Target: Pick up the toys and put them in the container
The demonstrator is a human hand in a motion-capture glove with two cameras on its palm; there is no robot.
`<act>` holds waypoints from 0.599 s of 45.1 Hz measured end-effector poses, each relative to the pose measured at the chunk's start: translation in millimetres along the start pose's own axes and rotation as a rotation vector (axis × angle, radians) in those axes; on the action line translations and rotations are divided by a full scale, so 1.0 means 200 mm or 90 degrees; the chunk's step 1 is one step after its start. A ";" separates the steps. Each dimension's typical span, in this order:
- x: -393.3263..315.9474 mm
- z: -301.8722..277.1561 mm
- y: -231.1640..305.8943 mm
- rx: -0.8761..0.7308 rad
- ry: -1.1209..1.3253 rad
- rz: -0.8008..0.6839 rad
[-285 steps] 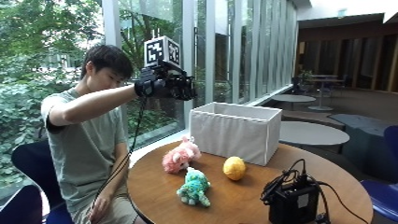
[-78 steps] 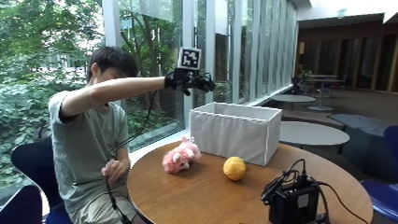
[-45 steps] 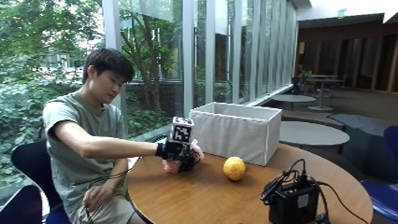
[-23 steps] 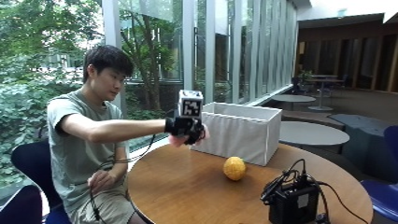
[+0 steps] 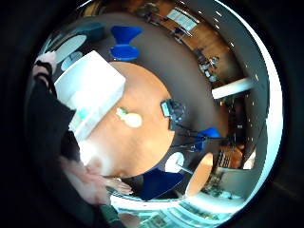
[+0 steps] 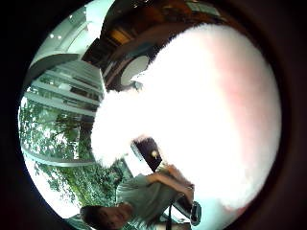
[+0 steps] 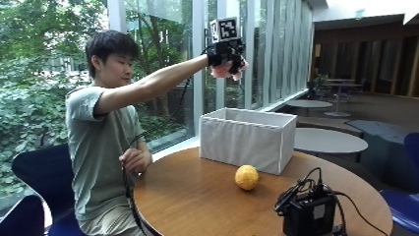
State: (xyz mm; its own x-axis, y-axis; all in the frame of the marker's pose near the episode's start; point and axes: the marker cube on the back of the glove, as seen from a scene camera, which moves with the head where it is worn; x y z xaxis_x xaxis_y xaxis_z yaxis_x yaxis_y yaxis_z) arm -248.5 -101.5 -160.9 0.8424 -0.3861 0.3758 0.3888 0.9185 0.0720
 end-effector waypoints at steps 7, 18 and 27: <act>-0.40 0.14 -0.13 -0.009 0.053 -0.224; -0.88 0.40 -0.27 -0.081 0.093 -0.222; -0.80 0.53 -0.26 -0.267 0.125 -0.209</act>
State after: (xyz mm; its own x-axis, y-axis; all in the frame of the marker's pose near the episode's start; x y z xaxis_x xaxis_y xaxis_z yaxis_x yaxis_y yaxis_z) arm -442.8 -79.5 -127.7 0.6903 -0.6910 0.2144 0.7232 0.6505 -0.2321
